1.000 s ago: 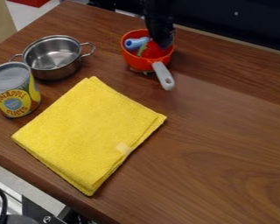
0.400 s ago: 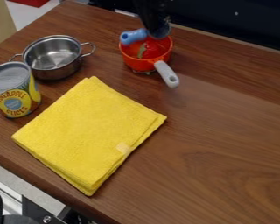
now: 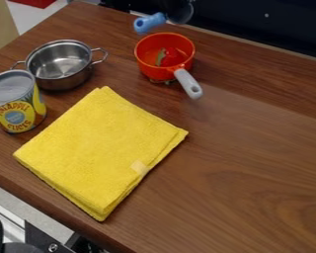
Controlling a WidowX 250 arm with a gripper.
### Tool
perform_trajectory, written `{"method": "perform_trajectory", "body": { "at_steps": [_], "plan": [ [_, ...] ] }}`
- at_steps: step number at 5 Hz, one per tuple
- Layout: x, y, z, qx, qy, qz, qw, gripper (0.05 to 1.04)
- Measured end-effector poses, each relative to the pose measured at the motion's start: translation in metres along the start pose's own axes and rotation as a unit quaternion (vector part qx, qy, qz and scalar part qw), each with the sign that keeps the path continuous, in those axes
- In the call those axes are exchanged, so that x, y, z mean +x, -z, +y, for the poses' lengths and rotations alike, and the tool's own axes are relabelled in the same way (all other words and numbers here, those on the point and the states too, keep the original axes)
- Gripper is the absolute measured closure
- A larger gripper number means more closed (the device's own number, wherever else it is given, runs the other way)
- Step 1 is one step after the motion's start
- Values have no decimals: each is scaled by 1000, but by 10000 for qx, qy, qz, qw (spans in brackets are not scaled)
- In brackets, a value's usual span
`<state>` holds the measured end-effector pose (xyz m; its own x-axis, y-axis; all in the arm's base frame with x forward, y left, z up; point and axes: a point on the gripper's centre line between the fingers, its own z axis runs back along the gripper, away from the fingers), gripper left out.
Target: Take the blue object out of the orange pot and put it in the silver pot
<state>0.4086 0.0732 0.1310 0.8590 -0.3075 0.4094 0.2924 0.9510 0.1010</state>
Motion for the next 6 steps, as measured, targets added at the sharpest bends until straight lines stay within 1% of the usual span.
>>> {"method": "perform_trajectory", "body": {
  "at_steps": [1,2,3,4,5,6],
  "plan": [
    [-11,-11,4,291,-413,71,9987,1005],
    [-37,-26,20,492,-874,176,9948,1005],
    [-63,-36,40,518,-1043,294,9928,1005],
    [-81,-41,62,641,-1400,331,9875,1005],
    [-103,-34,81,1152,-1472,349,9818,1005],
    [-116,-18,86,1502,-1438,325,9776,1005]
  ]
}}
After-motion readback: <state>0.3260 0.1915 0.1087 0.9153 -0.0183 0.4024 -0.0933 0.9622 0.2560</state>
